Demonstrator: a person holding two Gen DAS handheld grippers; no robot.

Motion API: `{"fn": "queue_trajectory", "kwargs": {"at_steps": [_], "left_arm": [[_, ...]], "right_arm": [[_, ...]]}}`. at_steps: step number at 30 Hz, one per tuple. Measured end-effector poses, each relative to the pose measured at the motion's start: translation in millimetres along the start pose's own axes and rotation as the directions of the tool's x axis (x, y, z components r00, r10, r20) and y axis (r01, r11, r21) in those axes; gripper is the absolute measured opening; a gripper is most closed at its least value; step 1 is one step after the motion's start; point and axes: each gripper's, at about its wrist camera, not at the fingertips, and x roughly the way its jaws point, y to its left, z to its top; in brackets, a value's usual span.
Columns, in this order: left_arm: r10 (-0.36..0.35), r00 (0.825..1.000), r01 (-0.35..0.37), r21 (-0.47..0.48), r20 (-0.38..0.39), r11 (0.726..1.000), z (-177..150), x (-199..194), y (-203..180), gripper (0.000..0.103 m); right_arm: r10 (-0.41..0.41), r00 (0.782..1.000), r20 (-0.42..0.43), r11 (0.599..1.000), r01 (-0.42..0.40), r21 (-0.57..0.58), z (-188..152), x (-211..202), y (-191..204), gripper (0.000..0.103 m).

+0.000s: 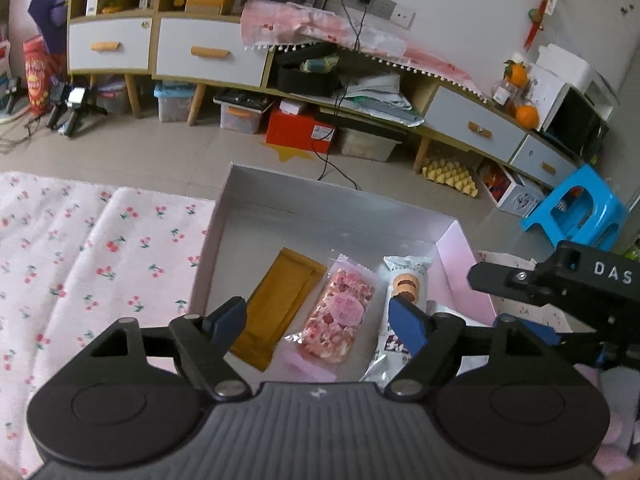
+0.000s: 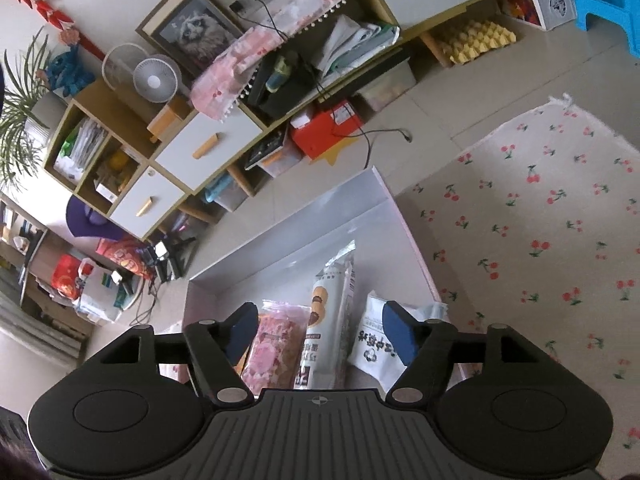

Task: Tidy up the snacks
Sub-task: 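Carry both snacks into the pink box and open both tools to release, then move both tools back over the remaining snack pile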

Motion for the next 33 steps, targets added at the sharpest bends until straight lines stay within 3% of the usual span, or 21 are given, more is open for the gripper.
{"fn": "queue_trajectory", "kwargs": {"at_steps": [7, 16, 24, 33], "left_arm": [[0.045, 0.999, -0.046, 0.057, 0.005, 0.997, -2.6, -24.8, -3.3, 0.085], [0.087, 0.996, -0.087, 0.086, 0.004, 0.992, -11.0, -51.8, -2.7, 0.096], [0.120, 0.993, -0.119, 0.099, -0.006, 0.988, -18.7, -73.1, 3.5, 0.102], [0.139, 0.989, -0.132, 0.113, -0.048, 0.985, -38.1, -79.4, 17.4, 0.102]], "right_arm": [[-0.034, 0.999, 0.001, 0.999, 0.034, -0.022, -4.2, -29.0, 2.4, 0.074], [-0.063, 0.998, -0.004, 0.991, 0.062, -0.117, -21.6, -63.2, 18.4, 0.086], [-0.088, 0.996, -0.011, 0.978, 0.084, -0.190, -41.1, -84.7, 25.8, 0.088], [-0.085, 0.996, 0.002, 0.963, 0.083, -0.257, -63.6, -93.6, 24.3, 0.094]]}}
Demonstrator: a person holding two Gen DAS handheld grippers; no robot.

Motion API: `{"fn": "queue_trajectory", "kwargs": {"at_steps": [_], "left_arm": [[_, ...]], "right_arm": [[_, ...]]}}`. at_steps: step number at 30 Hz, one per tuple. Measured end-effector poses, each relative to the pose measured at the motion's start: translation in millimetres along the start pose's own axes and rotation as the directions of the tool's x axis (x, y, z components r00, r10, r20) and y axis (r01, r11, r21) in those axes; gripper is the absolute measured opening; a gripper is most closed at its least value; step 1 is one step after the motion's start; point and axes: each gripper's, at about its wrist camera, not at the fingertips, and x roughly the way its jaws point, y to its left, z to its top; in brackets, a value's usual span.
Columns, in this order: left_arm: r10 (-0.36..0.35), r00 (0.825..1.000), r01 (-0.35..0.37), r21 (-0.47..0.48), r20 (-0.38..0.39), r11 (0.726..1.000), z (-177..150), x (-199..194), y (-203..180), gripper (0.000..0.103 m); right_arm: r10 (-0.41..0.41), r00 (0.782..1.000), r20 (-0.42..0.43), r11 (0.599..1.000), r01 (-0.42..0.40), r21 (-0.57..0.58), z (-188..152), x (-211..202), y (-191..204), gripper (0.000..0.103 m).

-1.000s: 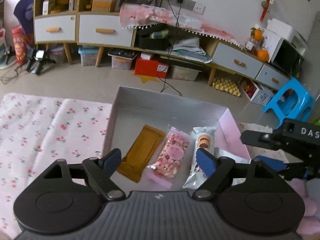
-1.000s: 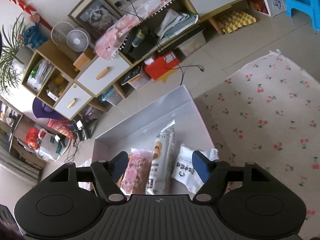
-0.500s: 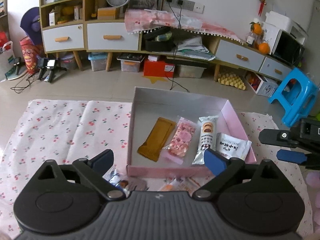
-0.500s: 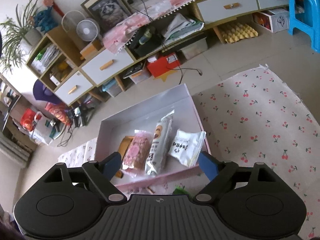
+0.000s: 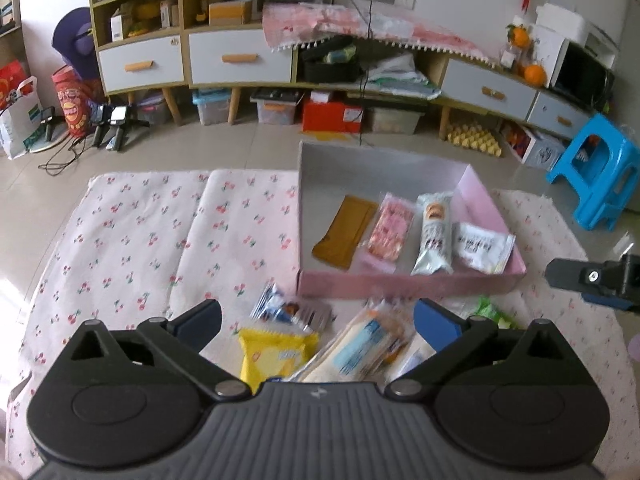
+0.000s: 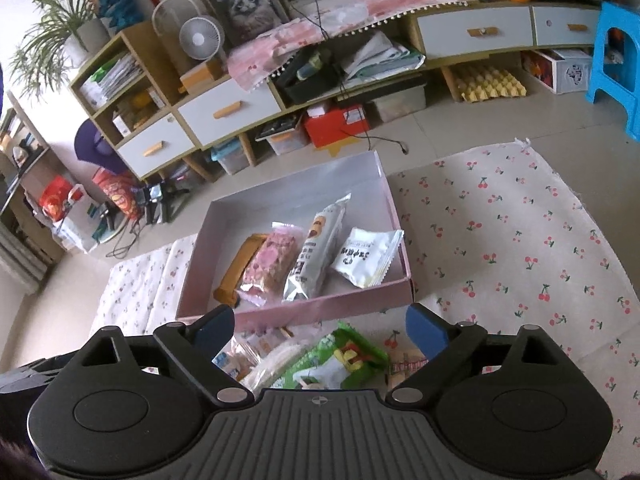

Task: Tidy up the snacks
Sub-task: 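Move both tools back over the remaining snack pile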

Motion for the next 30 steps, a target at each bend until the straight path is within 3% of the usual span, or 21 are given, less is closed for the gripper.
{"fn": "queue_trajectory", "kwargs": {"at_steps": [4, 8, 19, 23, 30], "left_arm": [[-0.005, 1.000, 0.005, 0.014, 0.008, 1.000, -6.3, 0.2, 4.6, 0.102], [0.005, 1.000, -0.006, 0.065, 0.026, 0.998, -11.3, -1.5, 6.9, 0.102], [-0.005, 1.000, -0.002, 0.254, 0.028, 0.967, -36.1, 13.1, 11.4, 0.102], [-0.047, 0.998, 0.034, 0.307, 0.036, 0.951, -42.8, 13.3, 10.9, 0.102], [-0.115, 0.993, 0.097, 0.380, 0.026, 0.920, -48.4, 22.5, 1.5, 0.099]], "right_arm": [[-0.014, 1.000, -0.005, 0.998, 0.014, -0.055, -10.0, 3.4, 3.0, 0.094], [-0.054, 0.998, -0.014, 0.980, 0.050, -0.194, -23.9, 7.3, 17.8, 0.094], [-0.004, 0.998, -0.063, 0.917, -0.021, -0.397, -57.8, 11.0, 43.9, 0.094], [-0.023, 0.997, -0.073, 0.918, -0.009, -0.398, -60.7, 13.9, 41.2, 0.094], [-0.083, 0.988, -0.131, 0.960, 0.044, -0.275, -55.9, 33.8, 26.8, 0.094]]}}
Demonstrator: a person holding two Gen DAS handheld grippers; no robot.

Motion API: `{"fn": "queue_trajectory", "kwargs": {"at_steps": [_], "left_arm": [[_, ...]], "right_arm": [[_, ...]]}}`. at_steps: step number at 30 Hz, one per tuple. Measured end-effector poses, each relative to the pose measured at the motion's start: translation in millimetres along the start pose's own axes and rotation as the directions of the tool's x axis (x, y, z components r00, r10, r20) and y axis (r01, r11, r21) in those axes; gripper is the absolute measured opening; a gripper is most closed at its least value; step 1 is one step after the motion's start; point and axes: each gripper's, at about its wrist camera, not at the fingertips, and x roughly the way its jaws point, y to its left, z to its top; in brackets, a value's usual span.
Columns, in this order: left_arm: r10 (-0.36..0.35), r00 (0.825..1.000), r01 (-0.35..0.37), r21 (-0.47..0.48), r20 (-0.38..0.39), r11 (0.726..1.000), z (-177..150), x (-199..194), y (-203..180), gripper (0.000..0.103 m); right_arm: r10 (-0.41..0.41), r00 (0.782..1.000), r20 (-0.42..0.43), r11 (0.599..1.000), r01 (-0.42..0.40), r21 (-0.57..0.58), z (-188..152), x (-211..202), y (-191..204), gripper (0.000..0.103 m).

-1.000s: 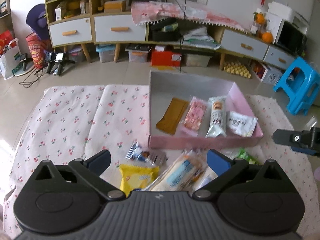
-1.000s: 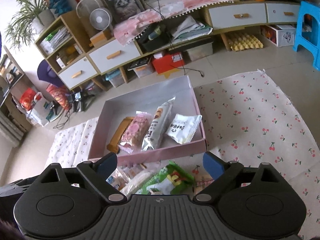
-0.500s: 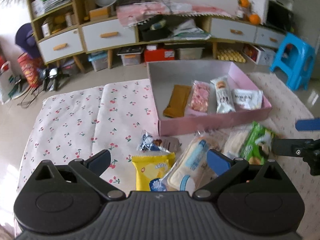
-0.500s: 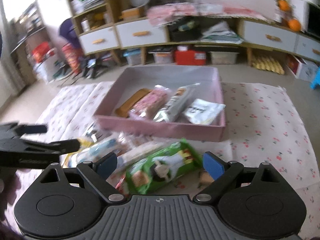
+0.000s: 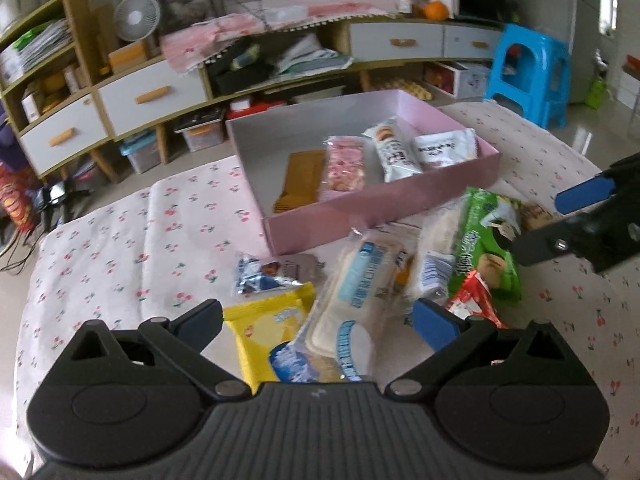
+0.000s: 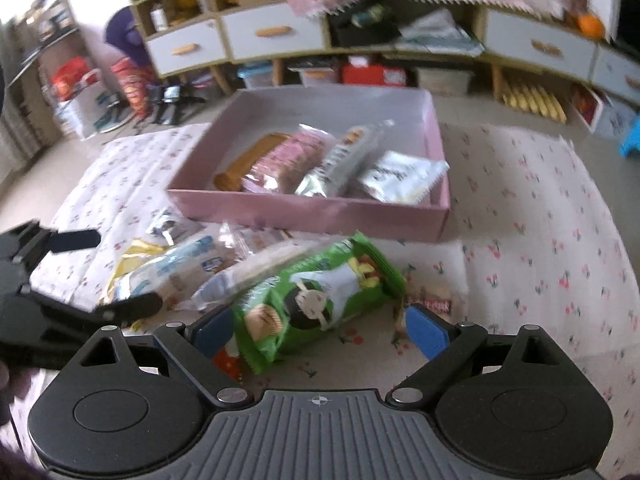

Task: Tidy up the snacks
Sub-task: 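Move both tools back over the remaining snack pile, then grasp the white bread bag with the left tool while the right tool grasps the green seaweed chip bag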

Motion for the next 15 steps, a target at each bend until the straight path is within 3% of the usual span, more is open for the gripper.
{"fn": "queue_trajectory", "kwargs": {"at_steps": [5, 11, 14, 15], "left_arm": [[-0.019, 1.000, 0.019, 0.018, -0.016, 1.000, 2.8, 7.2, -4.1, 0.092], [-0.076, 0.996, 0.075, -0.022, -0.045, 0.997, 6.4, 12.2, 0.3, 0.082], [-0.091, 0.995, 0.090, -0.035, -0.050, 0.995, 7.9, 12.3, 0.8, 0.068], [-0.087, 0.994, 0.085, -0.035, -0.059, 0.996, 8.4, 13.4, 0.1, 0.057]], "right_arm": [[-0.004, 0.999, -0.052, 0.994, 0.010, 0.112, 4.0, 18.3, -7.1, 0.094], [-0.044, 0.995, -0.094, 0.989, 0.057, 0.136, 6.4, 38.2, -0.2, 0.096], [-0.056, 0.995, -0.088, 0.988, 0.068, 0.140, 10.2, 42.9, 6.3, 0.096], [-0.061, 0.994, -0.087, 0.986, 0.074, 0.152, 11.0, 44.2, 8.2, 0.095]]}}
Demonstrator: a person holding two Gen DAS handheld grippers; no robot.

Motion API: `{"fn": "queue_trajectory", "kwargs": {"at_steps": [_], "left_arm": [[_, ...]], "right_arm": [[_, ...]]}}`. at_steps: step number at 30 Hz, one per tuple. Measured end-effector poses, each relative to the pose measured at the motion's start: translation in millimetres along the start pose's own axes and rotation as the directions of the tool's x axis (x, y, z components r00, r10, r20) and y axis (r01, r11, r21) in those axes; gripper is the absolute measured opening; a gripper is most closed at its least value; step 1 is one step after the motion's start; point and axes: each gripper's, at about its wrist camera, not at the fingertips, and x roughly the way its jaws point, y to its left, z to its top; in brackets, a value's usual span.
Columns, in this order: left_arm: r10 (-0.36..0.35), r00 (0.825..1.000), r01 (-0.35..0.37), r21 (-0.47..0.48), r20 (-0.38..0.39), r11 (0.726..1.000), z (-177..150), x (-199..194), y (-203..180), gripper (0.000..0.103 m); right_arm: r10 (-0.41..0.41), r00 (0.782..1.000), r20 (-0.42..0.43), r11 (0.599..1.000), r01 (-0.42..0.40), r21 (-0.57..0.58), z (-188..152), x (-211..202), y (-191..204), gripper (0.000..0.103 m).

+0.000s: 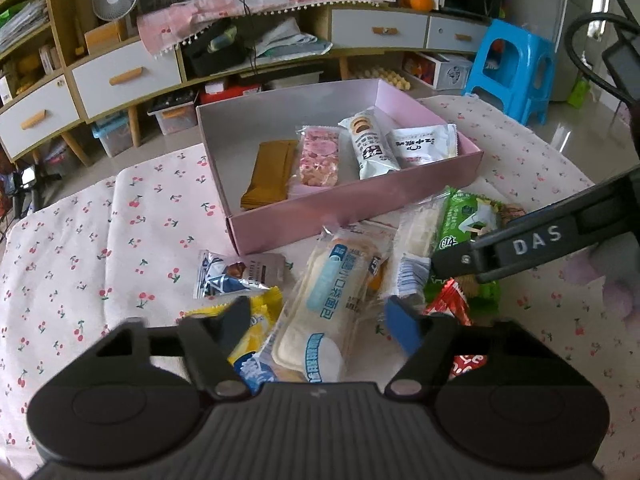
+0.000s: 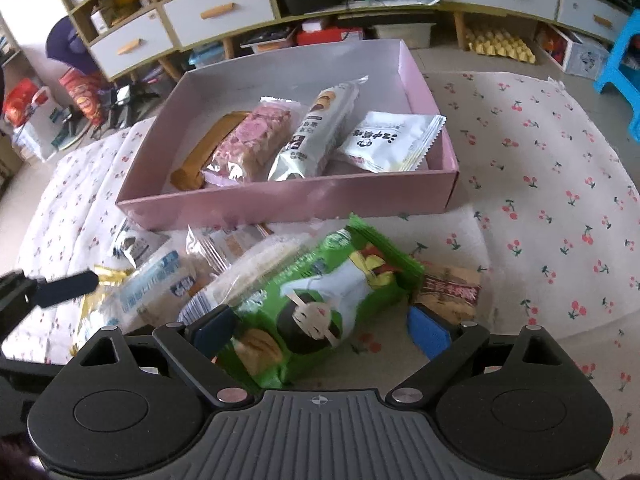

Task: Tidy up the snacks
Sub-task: 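Grasp the white bread bag with the left tool while the right tool grasps the green seaweed chip bag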

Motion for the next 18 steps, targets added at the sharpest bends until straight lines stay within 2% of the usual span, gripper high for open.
{"fn": "queue_trajectory", "kwargs": {"at_steps": [3, 9, 18], "left_arm": [[0.006, 0.999, -0.006, -0.003, -0.034, 1.000, -0.1, 4.5, -0.8, 0.046], [0.019, 0.998, -0.019, 0.008, -0.066, 1.000, -0.6, 2.8, -4.3, 0.038], [-0.008, 0.990, -0.001, -0.062, -0.143, 0.998, -4.5, -3.3, -11.6, 0.035]], "right_arm": [[-0.001, 1.000, -0.009, 1.000, 0.002, 0.029, -0.1, 6.2, 5.2, 0.095], [-0.032, 0.999, 0.000, 0.999, 0.032, -0.010, -3.1, 11.2, 13.6, 0.095], [0.006, 0.999, -0.044, 0.992, -0.011, -0.122, -7.8, -0.3, -9.1, 0.094]]}}
